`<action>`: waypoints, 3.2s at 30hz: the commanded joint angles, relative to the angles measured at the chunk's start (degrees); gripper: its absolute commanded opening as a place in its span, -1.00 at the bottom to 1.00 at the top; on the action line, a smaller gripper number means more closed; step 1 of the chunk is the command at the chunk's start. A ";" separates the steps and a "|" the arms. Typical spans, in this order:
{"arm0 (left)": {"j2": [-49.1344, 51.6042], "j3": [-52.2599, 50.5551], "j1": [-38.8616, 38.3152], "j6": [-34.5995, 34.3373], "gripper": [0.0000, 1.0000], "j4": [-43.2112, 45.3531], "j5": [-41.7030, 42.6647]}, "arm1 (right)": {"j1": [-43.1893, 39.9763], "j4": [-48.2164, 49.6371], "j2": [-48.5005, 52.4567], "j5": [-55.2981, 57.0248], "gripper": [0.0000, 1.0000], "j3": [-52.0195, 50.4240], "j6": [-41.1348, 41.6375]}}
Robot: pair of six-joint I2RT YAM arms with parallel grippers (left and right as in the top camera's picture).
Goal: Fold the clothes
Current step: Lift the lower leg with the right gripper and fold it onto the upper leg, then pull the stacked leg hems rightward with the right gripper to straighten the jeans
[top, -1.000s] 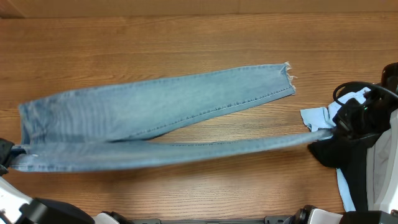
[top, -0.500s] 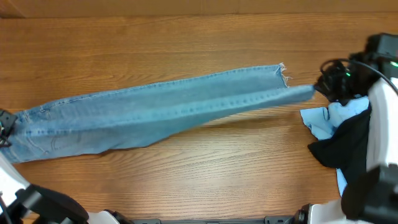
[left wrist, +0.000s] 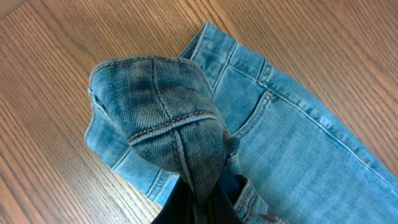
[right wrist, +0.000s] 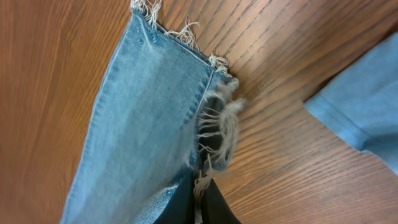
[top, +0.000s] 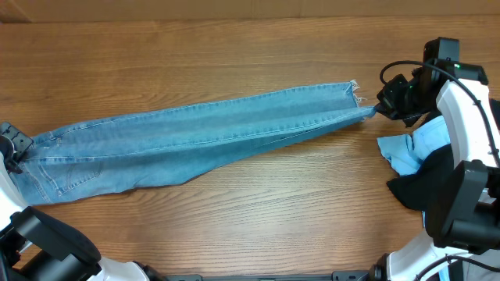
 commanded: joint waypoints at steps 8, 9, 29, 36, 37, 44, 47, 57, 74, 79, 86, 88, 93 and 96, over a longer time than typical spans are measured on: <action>-2.10 1.95 1.20 2.34 -0.92 -0.94 -8.46 | -6.43 -14.88 -1.07 3.10 -0.92 13.64 -8.13; -2.47 1.95 1.20 2.34 -0.92 -0.90 -8.46 | -6.73 -16.15 -1.07 3.63 -0.92 14.56 -8.17; 1.62 1.51 -3.15 2.78 -0.91 1.14 -5.81 | -4.17 -9.88 0.68 9.62 -0.92 13.22 -5.64; 5.22 1.51 -3.85 2.54 -0.92 2.05 -5.40 | -3.78 -7.08 6.03 9.14 -0.92 13.22 -2.43; 5.68 1.51 -4.07 2.54 -0.92 2.23 -5.18 | -3.63 -6.36 7.04 8.85 -0.92 13.22 -2.38; 8.17 1.51 -6.95 1.68 -0.82 6.27 -2.78 | -2.01 3.28 11.58 5.25 -0.92 13.22 -0.61; 8.79 1.51 -8.13 1.68 -0.67 8.31 -1.33 | -0.74 6.80 13.11 5.31 -0.86 13.22 1.90; 8.90 1.53 -9.35 2.84 0.01 7.78 -1.53 | 2.23 17.77 16.13 5.86 -0.20 13.35 -1.53; -0.11 4.44 -9.44 7.67 -0.53 -5.38 9.14 | 8.24 5.44 14.36 -3.13 -0.80 7.02 -9.29; -5.38 5.68 -9.42 7.72 -0.60 -6.54 9.51 | 13.55 19.32 14.36 -1.14 -0.92 -1.49 -0.20; -10.99 5.97 -9.46 7.74 -0.30 -11.54 13.05 | 18.14 49.57 14.36 -1.20 -0.92 -8.90 6.29; -11.21 5.97 -9.46 7.82 -0.21 -15.10 13.84 | 17.97 48.98 13.70 -4.76 -0.92 -6.58 5.73; -10.54 3.13 -11.13 11.87 -0.39 -18.51 17.14 | 16.02 34.27 9.49 -7.10 -0.82 1.49 -6.60; -9.88 0.00 -13.88 12.92 -0.62 -15.41 17.14 | 15.15 25.44 5.11 -7.17 -0.75 5.44 -13.14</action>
